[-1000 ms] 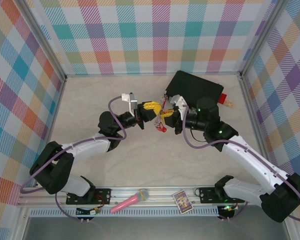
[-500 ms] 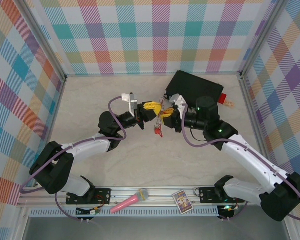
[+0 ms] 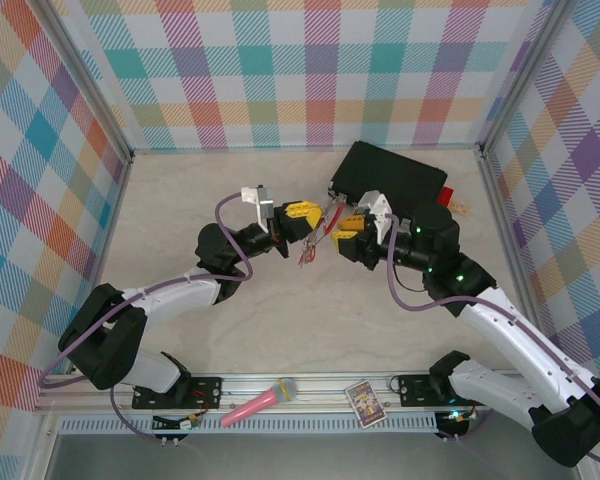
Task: Put the keys on the keyring
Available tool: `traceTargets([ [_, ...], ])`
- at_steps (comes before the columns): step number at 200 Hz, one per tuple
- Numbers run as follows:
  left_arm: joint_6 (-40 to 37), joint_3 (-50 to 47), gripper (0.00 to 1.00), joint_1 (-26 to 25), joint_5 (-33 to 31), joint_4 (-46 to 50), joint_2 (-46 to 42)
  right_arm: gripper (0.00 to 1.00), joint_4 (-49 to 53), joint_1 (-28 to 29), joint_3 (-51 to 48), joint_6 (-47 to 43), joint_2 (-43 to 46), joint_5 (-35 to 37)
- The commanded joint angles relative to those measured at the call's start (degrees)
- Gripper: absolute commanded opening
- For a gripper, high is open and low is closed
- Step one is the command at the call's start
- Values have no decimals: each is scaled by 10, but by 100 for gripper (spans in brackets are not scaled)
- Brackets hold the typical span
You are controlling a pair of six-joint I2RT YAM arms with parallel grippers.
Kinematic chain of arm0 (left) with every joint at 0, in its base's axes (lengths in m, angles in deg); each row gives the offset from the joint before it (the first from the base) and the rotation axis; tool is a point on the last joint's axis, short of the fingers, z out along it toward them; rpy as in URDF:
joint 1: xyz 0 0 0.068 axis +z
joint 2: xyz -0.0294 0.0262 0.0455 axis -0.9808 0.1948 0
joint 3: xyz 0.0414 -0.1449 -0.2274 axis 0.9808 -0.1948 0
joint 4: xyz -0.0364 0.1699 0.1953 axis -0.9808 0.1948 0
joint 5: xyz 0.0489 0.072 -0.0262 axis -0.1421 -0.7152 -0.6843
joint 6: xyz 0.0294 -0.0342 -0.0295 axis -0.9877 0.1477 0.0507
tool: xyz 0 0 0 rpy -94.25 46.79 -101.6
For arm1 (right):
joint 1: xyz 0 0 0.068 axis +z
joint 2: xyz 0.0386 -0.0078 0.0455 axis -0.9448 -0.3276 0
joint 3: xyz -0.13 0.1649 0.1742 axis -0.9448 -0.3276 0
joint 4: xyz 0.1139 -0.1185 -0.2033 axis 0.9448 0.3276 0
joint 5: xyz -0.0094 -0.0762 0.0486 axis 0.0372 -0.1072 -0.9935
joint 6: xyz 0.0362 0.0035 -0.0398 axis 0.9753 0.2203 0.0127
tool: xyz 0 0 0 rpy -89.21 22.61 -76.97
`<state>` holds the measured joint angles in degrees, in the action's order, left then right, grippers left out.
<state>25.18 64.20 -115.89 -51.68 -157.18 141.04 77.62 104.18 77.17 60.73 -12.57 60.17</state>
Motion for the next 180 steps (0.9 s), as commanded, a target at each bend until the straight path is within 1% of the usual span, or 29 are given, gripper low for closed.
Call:
traceTargets([
  [1, -10, -5, 0, -8, -8, -34, -18, 31, -41, -5, 6, 38, -1, -29],
  [14, -12, -6, 0, -8, -6, -34, -19, 31, -55, -8, 12, 55, -8, -35],
  [55, -4, -8, 0, -8, -6, -34, -21, 28, -138, -15, 25, 126, -37, -89],
  [107, 19, -5, 0, -8, -10, -35, -23, 30, -232, -44, 23, 213, -69, -151],
  [141, 28, -1, 0, -8, -13, -35, -24, 29, -250, -56, 37, 256, -94, -195],
  [180, 28, -1, 0, -8, -18, -35, -25, 23, -247, -59, 38, 258, -102, -206],
])
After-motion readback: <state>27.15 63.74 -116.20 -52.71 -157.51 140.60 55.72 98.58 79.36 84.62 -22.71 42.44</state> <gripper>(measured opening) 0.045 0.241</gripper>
